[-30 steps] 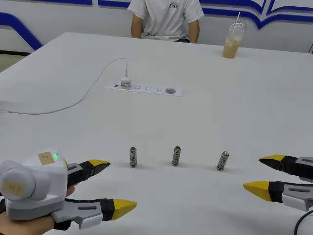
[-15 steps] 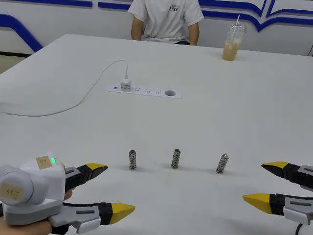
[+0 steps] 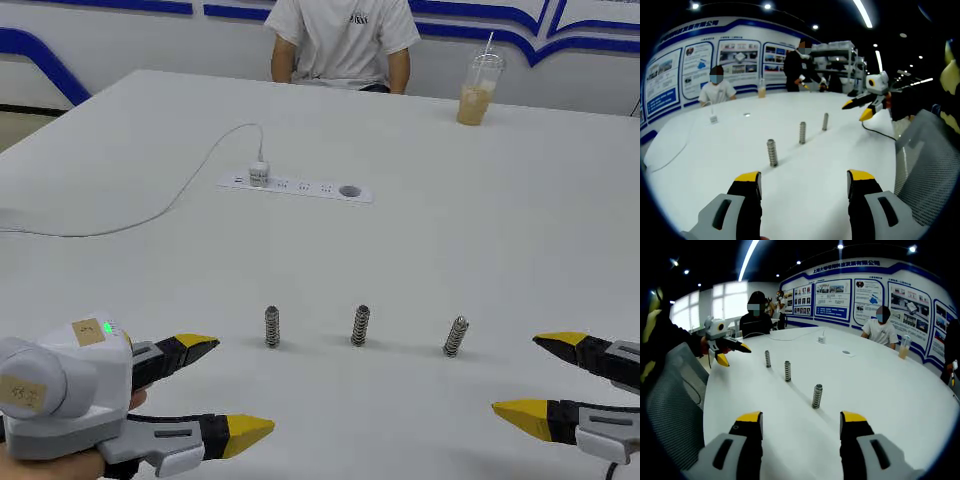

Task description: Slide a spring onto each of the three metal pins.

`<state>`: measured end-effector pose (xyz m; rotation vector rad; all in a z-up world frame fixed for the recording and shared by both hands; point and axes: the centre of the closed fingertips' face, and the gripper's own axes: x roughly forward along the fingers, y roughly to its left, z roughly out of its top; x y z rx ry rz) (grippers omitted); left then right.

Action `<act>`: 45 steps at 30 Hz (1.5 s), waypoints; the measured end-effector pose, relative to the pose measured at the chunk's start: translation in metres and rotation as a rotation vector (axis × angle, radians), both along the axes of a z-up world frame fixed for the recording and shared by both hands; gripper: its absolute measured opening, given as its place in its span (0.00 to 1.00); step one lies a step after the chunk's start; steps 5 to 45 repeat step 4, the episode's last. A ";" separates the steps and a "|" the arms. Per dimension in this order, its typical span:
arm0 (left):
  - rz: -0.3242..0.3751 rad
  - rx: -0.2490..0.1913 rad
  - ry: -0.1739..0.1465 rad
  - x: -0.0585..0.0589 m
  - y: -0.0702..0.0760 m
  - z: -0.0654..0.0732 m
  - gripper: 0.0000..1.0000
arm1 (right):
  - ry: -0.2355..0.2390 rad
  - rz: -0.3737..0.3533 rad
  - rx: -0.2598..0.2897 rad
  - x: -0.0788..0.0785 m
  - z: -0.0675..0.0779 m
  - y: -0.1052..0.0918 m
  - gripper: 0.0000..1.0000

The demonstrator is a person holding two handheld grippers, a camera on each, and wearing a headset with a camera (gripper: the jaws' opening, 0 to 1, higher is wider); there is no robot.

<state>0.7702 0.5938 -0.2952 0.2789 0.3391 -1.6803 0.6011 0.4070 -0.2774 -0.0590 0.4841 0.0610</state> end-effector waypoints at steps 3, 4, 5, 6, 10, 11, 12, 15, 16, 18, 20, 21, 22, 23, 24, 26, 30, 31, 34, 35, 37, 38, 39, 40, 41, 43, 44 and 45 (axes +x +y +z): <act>0.002 0.000 0.000 0.000 0.000 0.000 0.71 | -0.002 -0.002 0.004 0.000 0.000 0.000 0.65; 0.003 0.001 0.000 0.000 0.000 0.000 0.71 | -0.003 -0.002 0.004 0.001 0.000 0.000 0.65; 0.003 0.001 0.000 0.000 0.000 0.000 0.71 | -0.003 -0.002 0.004 0.001 0.000 0.000 0.65; 0.003 0.001 0.000 0.000 0.000 0.000 0.71 | -0.003 -0.002 0.004 0.001 0.000 0.000 0.65; 0.003 0.001 0.000 0.000 0.000 0.000 0.71 | -0.003 -0.002 0.004 0.001 0.000 0.000 0.65; 0.003 0.001 0.000 0.000 0.000 0.000 0.71 | -0.003 -0.002 0.004 0.001 0.000 0.000 0.65; 0.003 0.001 0.000 0.000 0.000 0.000 0.71 | -0.003 -0.002 0.004 0.001 0.000 0.000 0.65; 0.003 0.001 0.000 0.000 0.000 0.000 0.71 | -0.003 -0.002 0.004 0.001 0.000 0.000 0.65; 0.003 0.001 0.000 0.000 0.000 0.000 0.71 | -0.003 -0.002 0.004 0.001 0.000 0.000 0.65; 0.003 0.001 0.000 0.000 0.000 0.000 0.71 | -0.003 -0.002 0.004 0.001 0.000 0.000 0.65; 0.003 0.001 0.000 0.000 0.000 0.000 0.71 | -0.003 -0.002 0.004 0.001 0.000 0.000 0.65; 0.003 0.001 0.000 0.000 0.000 0.000 0.71 | -0.003 -0.002 0.004 0.001 0.000 0.000 0.65; 0.003 0.001 0.000 0.000 0.000 0.000 0.71 | -0.003 -0.002 0.004 0.001 0.000 0.000 0.65; 0.003 0.001 0.000 0.000 0.000 0.000 0.71 | -0.003 -0.002 0.004 0.001 0.000 0.000 0.65; 0.003 0.001 0.000 0.000 0.000 0.000 0.71 | -0.003 -0.002 0.004 0.001 0.000 0.000 0.65; 0.003 0.001 0.000 0.000 0.000 0.000 0.71 | -0.003 -0.002 0.004 0.001 0.000 0.000 0.65; 0.003 0.001 0.000 0.000 0.000 0.000 0.71 | -0.003 -0.002 0.004 0.001 0.000 0.000 0.65; 0.003 0.001 0.000 0.000 0.000 0.000 0.71 | -0.003 -0.002 0.004 0.001 0.000 0.000 0.65; 0.003 0.001 0.000 0.000 0.000 0.000 0.71 | -0.003 -0.002 0.004 0.001 0.000 0.000 0.65; 0.003 0.001 0.000 0.000 0.000 0.000 0.71 | -0.003 -0.002 0.004 0.001 0.000 0.000 0.65; 0.003 0.001 0.000 0.000 0.000 0.000 0.71 | -0.003 -0.002 0.004 0.001 0.000 0.000 0.65; 0.003 0.001 0.000 0.000 0.000 0.000 0.71 | -0.003 -0.002 0.004 0.001 0.000 0.000 0.65; 0.003 0.001 0.000 0.000 0.000 0.000 0.71 | -0.003 -0.002 0.004 0.001 0.000 0.000 0.65; 0.003 0.001 0.000 0.000 0.000 0.000 0.71 | -0.003 -0.002 0.004 0.001 0.000 0.000 0.65; 0.003 0.001 0.000 0.000 0.000 0.000 0.71 | -0.003 -0.002 0.004 0.001 0.000 0.000 0.65; 0.003 0.001 0.000 0.000 0.000 0.000 0.71 | -0.003 -0.002 0.004 0.001 0.000 0.000 0.65; 0.003 0.001 0.000 0.000 0.000 0.000 0.71 | -0.003 -0.002 0.004 0.001 0.000 0.000 0.65; 0.003 0.001 0.000 0.000 0.000 0.000 0.71 | -0.003 -0.002 0.004 0.001 0.000 0.000 0.65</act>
